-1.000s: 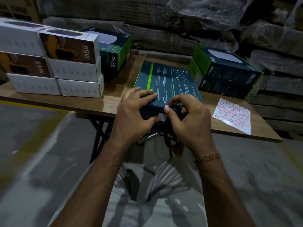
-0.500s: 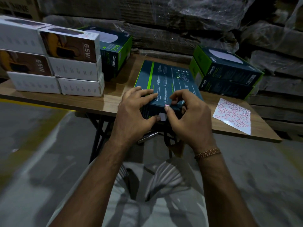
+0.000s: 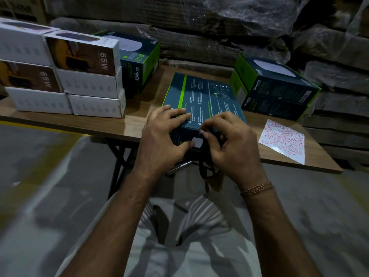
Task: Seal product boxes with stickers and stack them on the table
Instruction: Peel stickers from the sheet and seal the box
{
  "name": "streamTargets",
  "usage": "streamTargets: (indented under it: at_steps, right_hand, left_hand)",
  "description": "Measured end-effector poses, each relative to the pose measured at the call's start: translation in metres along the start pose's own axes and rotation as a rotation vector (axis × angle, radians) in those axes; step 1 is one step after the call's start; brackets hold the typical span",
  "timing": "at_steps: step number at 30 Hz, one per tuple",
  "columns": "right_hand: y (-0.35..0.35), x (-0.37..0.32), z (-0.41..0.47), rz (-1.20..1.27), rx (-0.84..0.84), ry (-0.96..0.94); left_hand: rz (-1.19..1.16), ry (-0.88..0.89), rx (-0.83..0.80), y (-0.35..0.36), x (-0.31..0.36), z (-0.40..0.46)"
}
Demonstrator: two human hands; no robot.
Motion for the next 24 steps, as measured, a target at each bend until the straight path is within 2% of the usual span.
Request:
streamTargets:
  at_steps: [5,10,16,24]
  right_hand:
    - [0.008,0.0,-0.001,-0.081,-0.05,-0.018]
    - [-0.001,0.001,-0.004,0.069,0.023,0.013]
    - [0.0,0.001,-0.003,0.034,-0.001,-0.02]
    - [-0.009,0.001,-0.011,0.115,0.014,0.06]
  left_hand:
    - [0.004,-0.008,-0.01,0.001,-0.001,-0.001]
    - [0.003,-0.002,-0.006,0.0,-0.001,-0.001]
    - [0.001,0.003,-0.002,0.001,0.0,0.0]
    - [0.01,-0.007,-0.004,0.0,-0.002,-0.002]
Point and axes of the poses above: each hand's wrist, its own z-axis towards the middle knuckle, its own y-axis out of the palm, x = y × z, the point moved 8 cm from there along z, towards the middle knuckle, and after that the axes turned 5 degrees about x, right-handed, at the moved point
